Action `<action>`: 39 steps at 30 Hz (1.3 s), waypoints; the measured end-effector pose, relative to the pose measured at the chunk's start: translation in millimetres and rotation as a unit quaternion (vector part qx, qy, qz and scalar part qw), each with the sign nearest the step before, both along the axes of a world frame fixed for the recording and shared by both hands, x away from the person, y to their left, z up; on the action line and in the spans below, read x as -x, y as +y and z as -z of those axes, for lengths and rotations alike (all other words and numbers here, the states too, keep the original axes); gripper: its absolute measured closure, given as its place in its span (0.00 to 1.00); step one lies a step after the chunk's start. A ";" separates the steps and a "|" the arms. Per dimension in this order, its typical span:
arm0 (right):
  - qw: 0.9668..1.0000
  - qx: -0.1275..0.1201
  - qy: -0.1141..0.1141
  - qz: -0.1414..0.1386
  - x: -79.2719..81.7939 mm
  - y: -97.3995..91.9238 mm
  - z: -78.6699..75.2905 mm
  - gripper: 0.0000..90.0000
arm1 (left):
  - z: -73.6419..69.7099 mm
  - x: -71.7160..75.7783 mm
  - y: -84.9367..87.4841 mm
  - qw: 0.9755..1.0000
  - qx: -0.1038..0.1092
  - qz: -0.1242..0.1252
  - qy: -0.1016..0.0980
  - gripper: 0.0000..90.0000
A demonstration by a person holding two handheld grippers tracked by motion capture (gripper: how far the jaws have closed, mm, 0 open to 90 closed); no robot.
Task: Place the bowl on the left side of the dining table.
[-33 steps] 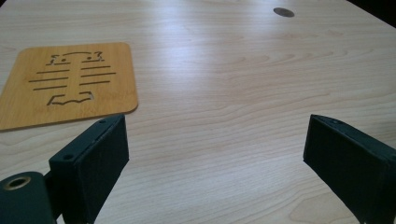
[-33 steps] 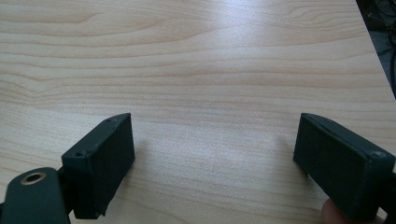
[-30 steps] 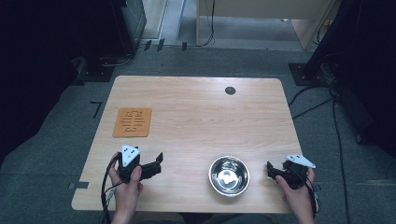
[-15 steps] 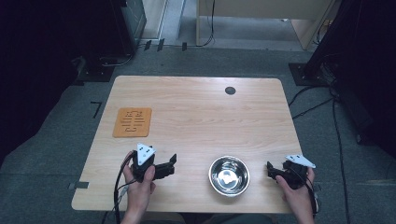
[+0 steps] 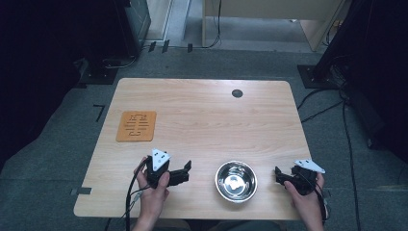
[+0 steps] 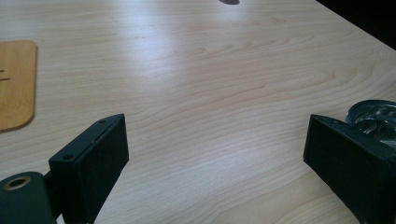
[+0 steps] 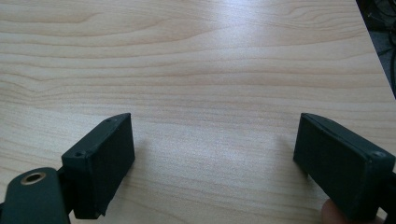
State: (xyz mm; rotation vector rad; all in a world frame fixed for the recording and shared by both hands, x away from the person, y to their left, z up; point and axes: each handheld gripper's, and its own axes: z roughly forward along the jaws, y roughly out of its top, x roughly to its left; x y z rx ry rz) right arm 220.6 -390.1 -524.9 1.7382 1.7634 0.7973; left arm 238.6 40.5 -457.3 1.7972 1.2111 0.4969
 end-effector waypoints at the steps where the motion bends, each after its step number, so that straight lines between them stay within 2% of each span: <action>1: 1.000 0.000 0.000 0.000 0.0 0.0 0.0 0.13 | 0.5 -0.1 -1.6 1.000 0.002 0.002 0.001 0.07; 5: 1.000 0.000 0.000 0.000 0.0 0.0 0.0 0.13 | 2.0 -0.5 -7.9 1.000 0.008 0.007 0.007 0.07; 20: 1.000 0.000 0.000 -0.001 0.0 0.1 0.0 0.13 | 12.0 -0.3 -31.9 1.000 0.016 0.015 0.007 0.07; 33: 1.000 0.000 0.000 -0.003 0.1 0.1 0.0 0.13 | 25.1 2.9 -53.9 0.998 0.037 0.046 0.023 0.07; 39: 1.000 0.000 0.000 -0.004 0.1 0.1 0.0 0.13 | 31.2 4.9 -65.6 0.997 0.036 0.055 0.033 0.07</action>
